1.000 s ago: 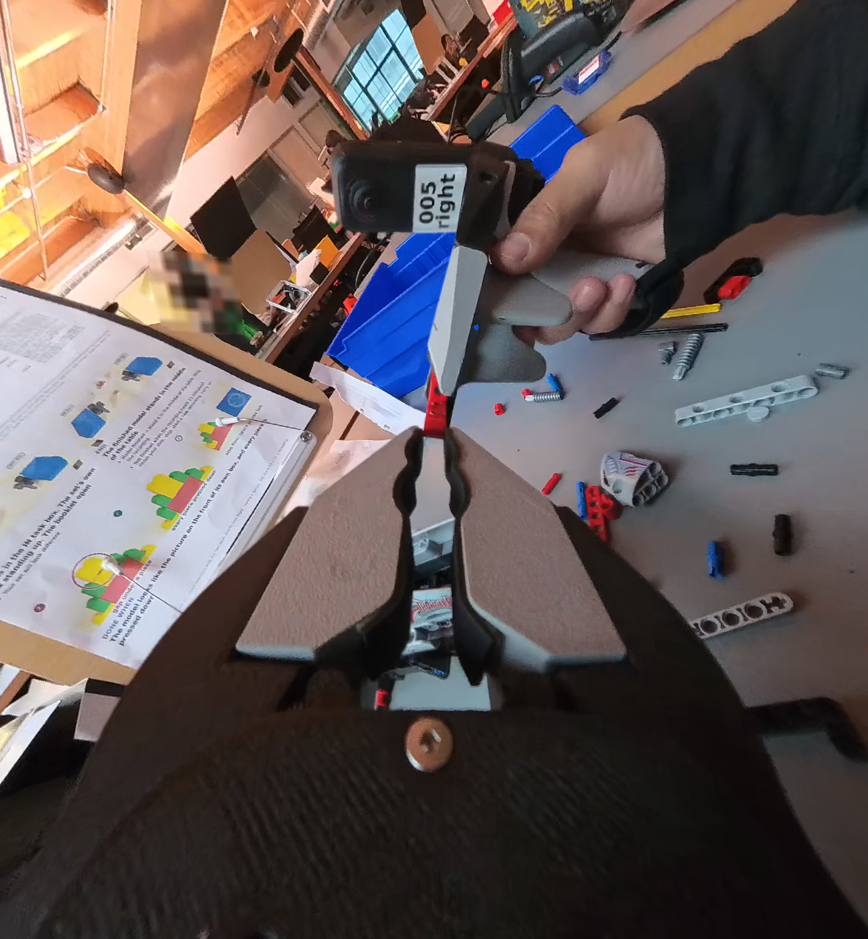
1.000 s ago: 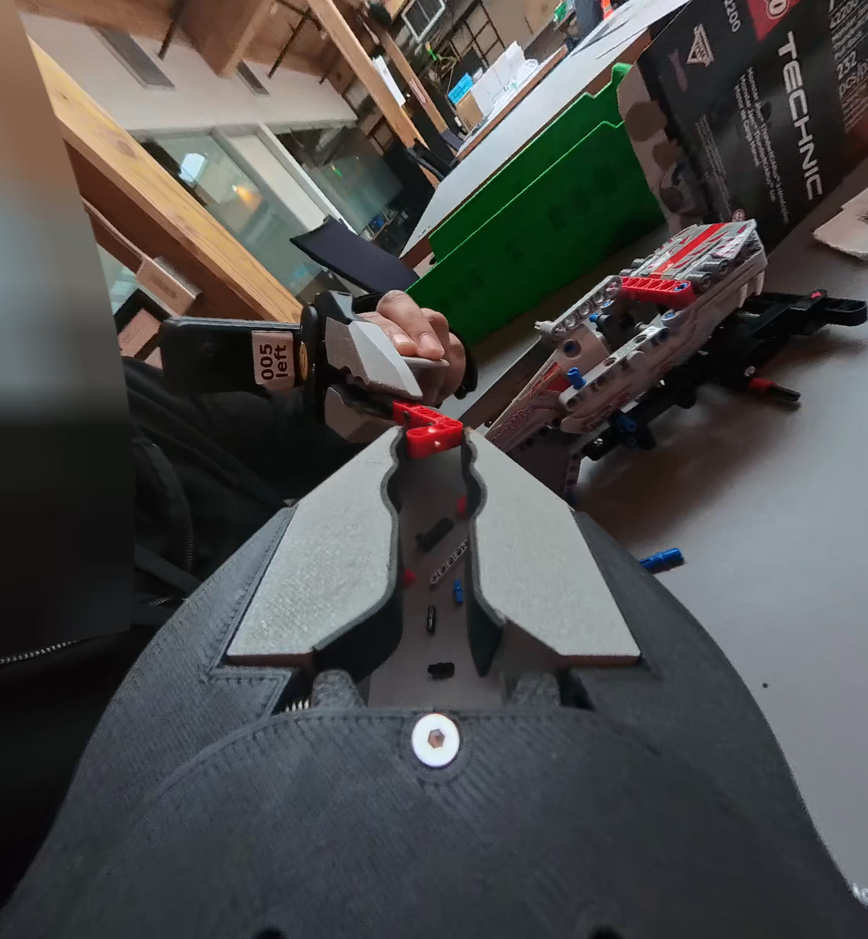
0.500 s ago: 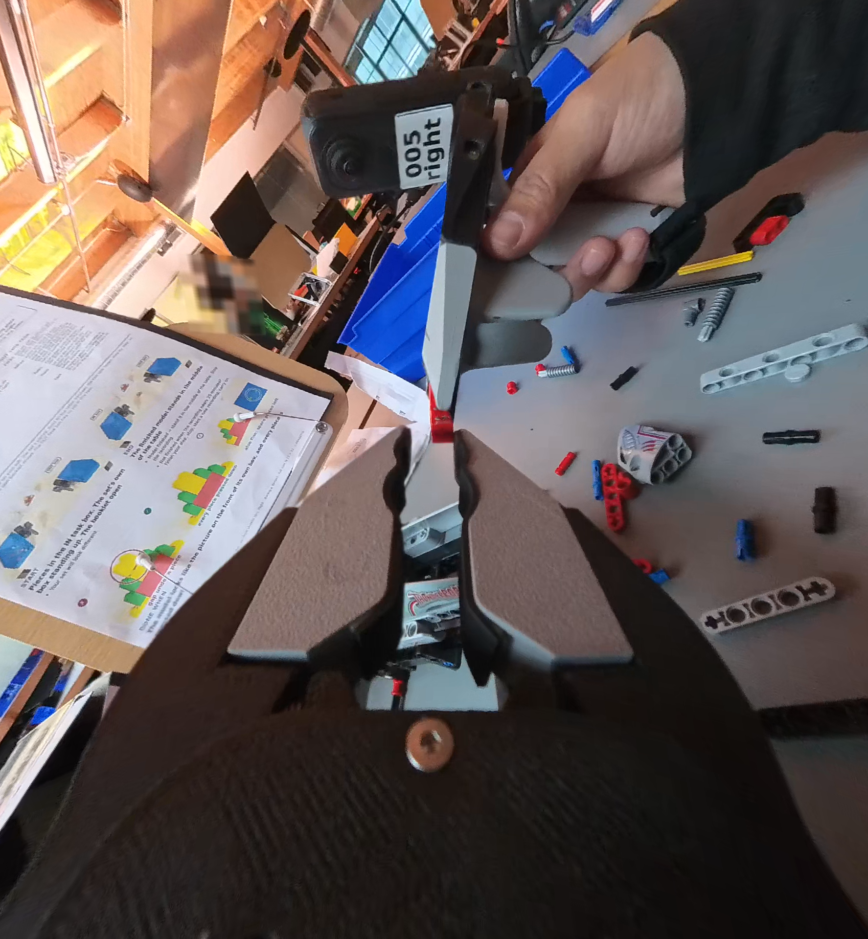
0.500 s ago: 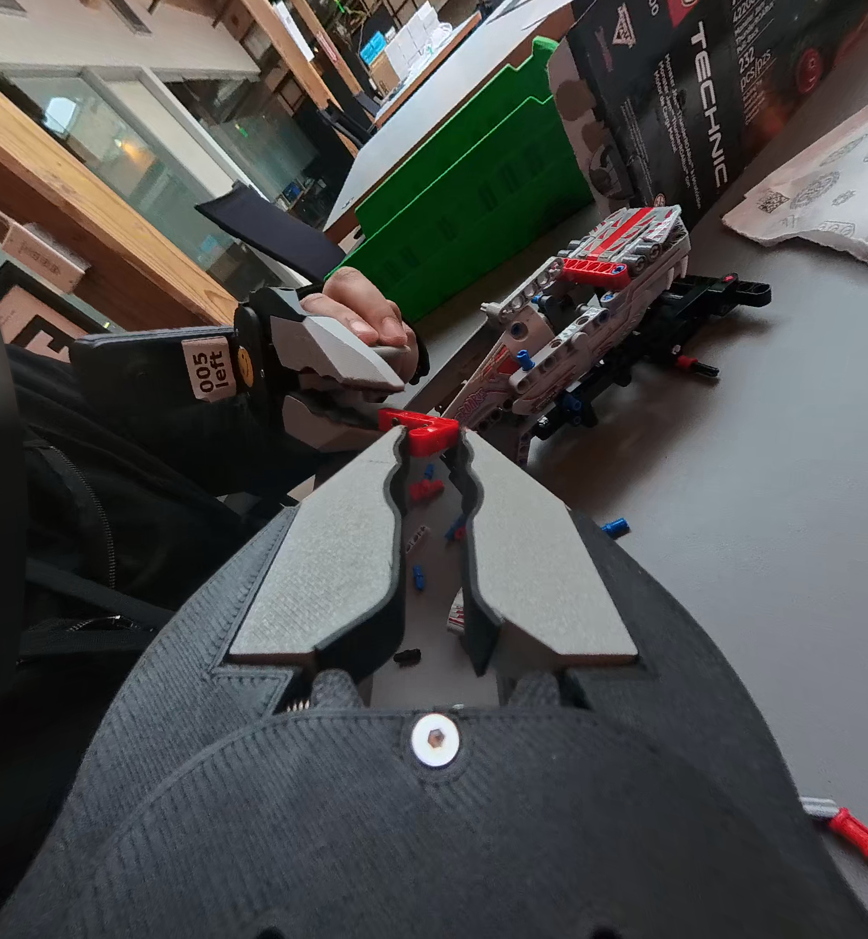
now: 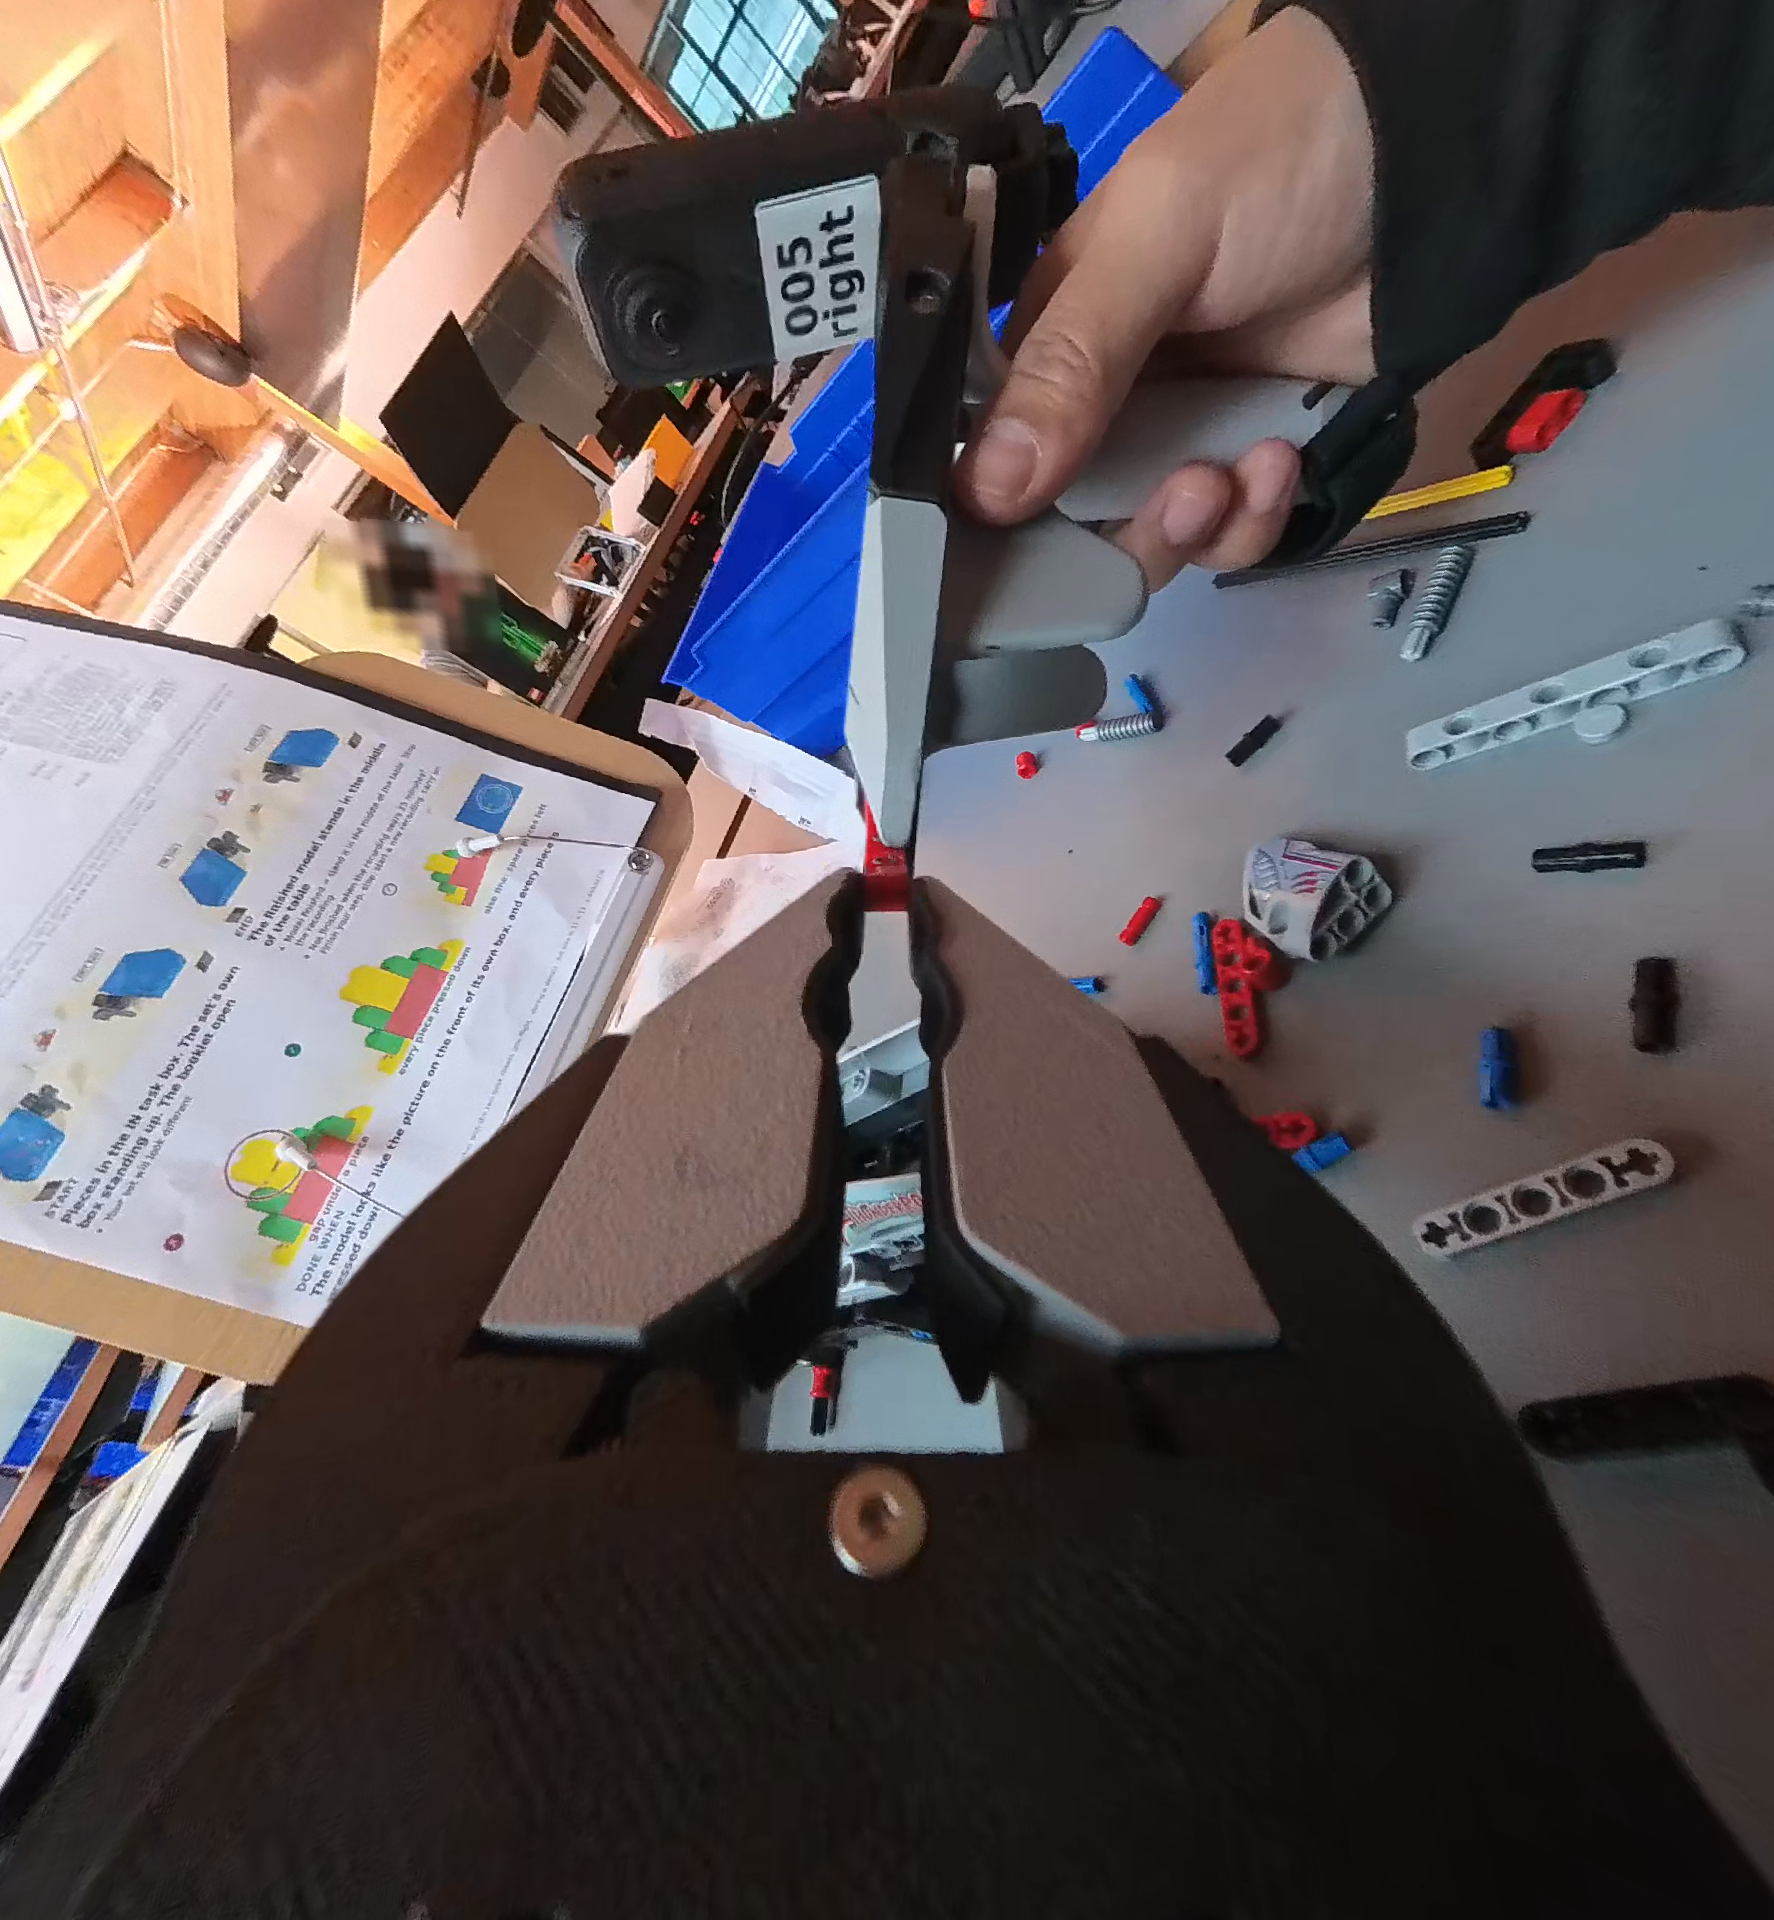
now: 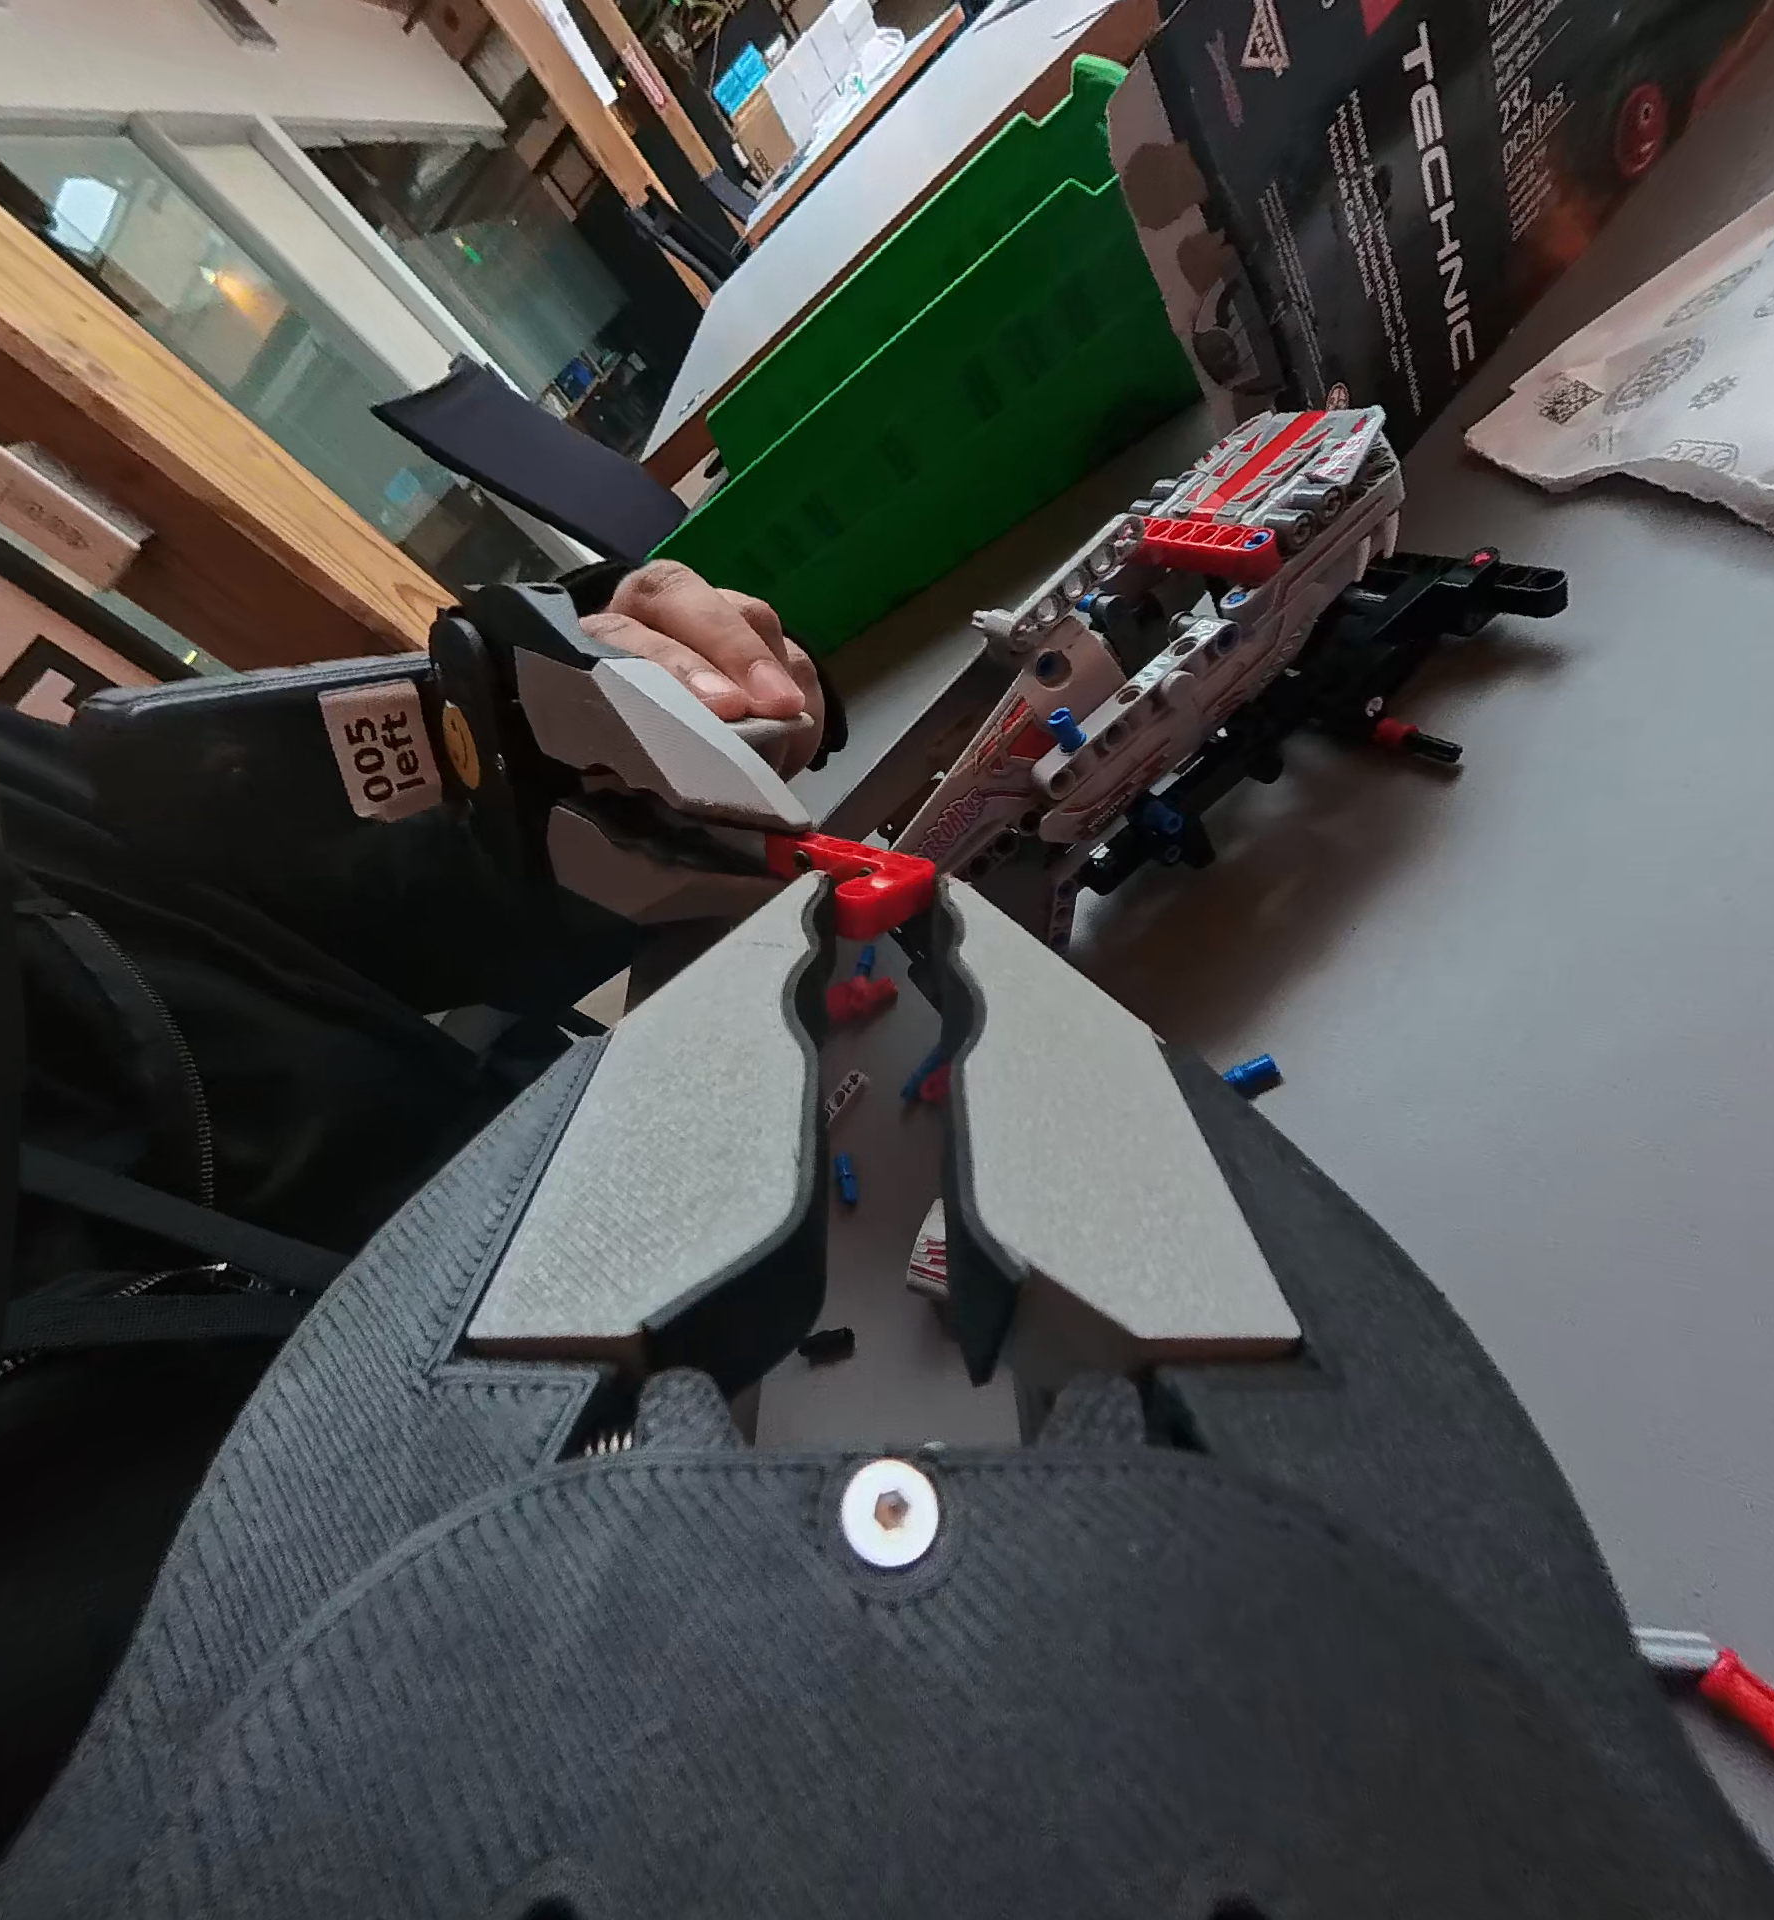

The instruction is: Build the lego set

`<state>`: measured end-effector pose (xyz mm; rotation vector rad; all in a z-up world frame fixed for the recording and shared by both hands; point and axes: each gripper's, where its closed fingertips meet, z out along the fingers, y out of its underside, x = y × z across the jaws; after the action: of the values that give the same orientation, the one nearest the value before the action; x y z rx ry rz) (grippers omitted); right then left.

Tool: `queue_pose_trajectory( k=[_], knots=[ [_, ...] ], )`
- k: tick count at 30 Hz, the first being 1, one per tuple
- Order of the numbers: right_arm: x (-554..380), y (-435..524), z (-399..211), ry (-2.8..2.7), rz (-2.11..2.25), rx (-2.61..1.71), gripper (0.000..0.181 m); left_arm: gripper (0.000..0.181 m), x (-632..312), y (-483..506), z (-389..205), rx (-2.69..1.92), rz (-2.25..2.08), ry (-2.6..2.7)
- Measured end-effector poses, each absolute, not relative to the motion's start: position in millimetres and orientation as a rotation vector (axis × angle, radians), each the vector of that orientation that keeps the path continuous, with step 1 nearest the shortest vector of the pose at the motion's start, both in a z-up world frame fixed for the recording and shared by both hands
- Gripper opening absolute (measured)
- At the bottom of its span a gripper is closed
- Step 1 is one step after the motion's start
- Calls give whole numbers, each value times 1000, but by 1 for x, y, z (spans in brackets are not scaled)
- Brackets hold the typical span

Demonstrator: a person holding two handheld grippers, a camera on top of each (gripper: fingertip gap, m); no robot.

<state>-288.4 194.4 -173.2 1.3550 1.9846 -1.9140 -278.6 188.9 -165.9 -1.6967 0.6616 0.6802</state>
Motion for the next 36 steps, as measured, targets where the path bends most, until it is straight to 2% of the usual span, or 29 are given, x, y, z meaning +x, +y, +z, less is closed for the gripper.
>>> queue_pose_trajectory(
  k=[5,36],
  knots=[
    [-289,190,-175,2010,-1897,1362,23,6,-276,190,-172,-1705,736,714],
    [-290,190,-182,2152,-1850,1373,21,6,-280,189,-177,-1737,821,764]
  ],
)
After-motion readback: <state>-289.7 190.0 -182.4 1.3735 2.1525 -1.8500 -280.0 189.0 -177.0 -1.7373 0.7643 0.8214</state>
